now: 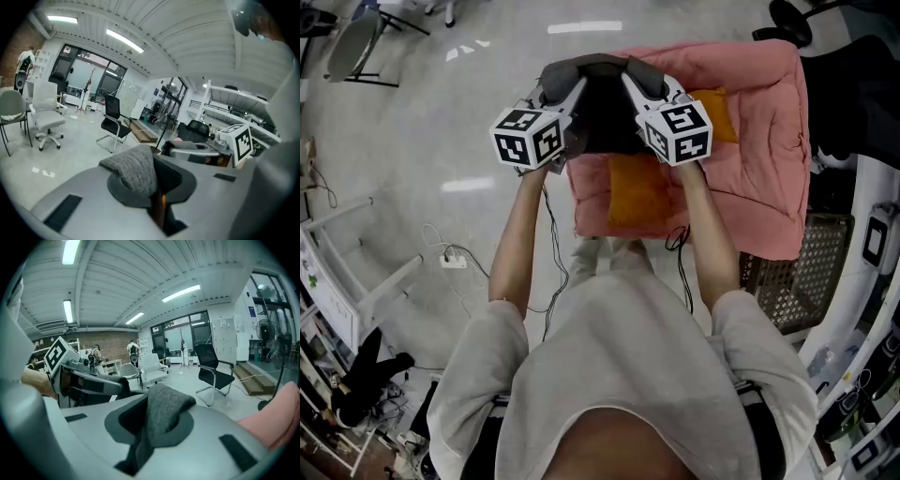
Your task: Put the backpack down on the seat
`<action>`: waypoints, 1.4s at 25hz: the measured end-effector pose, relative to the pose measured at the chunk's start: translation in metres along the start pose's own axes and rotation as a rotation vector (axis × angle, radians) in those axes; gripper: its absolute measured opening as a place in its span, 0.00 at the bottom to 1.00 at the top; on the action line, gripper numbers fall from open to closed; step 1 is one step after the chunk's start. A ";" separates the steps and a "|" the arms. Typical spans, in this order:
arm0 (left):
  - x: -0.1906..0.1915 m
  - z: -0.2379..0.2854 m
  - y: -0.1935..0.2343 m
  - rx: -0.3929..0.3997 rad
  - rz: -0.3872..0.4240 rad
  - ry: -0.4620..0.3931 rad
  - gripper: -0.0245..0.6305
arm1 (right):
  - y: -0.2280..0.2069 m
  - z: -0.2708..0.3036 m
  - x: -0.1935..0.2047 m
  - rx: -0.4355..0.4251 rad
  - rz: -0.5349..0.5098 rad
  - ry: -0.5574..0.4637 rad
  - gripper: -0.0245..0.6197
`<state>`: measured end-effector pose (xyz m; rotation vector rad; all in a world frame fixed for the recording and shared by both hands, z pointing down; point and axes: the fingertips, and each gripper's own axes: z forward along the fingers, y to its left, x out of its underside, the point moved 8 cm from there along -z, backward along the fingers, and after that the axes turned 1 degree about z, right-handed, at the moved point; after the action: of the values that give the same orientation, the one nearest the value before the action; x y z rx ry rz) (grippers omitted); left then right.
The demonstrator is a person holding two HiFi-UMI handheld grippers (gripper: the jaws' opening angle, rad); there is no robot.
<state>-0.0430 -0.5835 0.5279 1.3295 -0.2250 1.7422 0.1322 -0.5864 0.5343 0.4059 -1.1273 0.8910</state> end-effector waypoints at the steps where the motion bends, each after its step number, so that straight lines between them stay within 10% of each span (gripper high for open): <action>1: -0.002 -0.001 -0.001 -0.006 0.006 -0.005 0.09 | 0.000 0.000 -0.003 -0.002 0.002 -0.003 0.08; 35: 0.076 0.086 0.036 -0.016 -0.037 0.200 0.09 | -0.057 0.051 0.108 0.036 0.161 0.198 0.08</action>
<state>-0.0123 -0.6165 0.6396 1.1318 -0.1015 1.8237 0.1617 -0.6118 0.6611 0.2518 -0.9725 1.0700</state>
